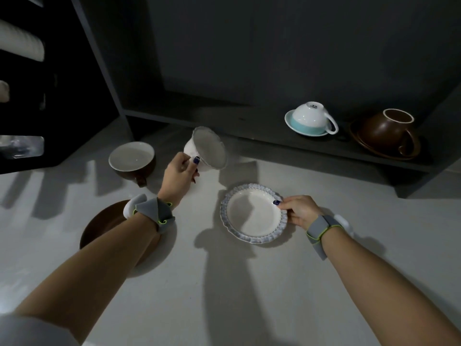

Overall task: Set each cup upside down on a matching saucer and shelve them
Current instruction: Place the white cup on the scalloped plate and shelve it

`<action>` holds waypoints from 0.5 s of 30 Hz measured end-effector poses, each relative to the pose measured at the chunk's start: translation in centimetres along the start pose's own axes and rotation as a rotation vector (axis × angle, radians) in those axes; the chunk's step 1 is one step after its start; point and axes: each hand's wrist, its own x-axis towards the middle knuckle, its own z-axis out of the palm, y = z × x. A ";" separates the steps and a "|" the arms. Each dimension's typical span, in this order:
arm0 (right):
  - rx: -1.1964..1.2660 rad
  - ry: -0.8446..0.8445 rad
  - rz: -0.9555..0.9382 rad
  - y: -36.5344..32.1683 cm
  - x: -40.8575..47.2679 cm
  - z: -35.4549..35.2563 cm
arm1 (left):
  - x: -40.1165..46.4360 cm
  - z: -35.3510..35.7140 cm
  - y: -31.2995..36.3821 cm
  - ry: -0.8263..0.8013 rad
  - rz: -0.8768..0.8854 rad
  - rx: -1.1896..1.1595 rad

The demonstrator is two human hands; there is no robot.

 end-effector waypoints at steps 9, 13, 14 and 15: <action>0.117 0.006 -0.003 0.4 -0.6 -0.2 | -3.5 1.3 1.4 -0.142 0.530 0.504; 0.144 0.004 -0.003 0.5 -1.0 -0.2 | -4.5 2.2 1.6 -0.255 0.696 0.583; 0.155 0.003 0.001 0.5 -1.2 -0.2 | -4.6 2.5 1.7 -0.291 0.741 0.618; 0.168 0.005 0.012 0.5 -1.3 -0.2 | -4.8 2.7 1.7 -0.320 0.785 0.659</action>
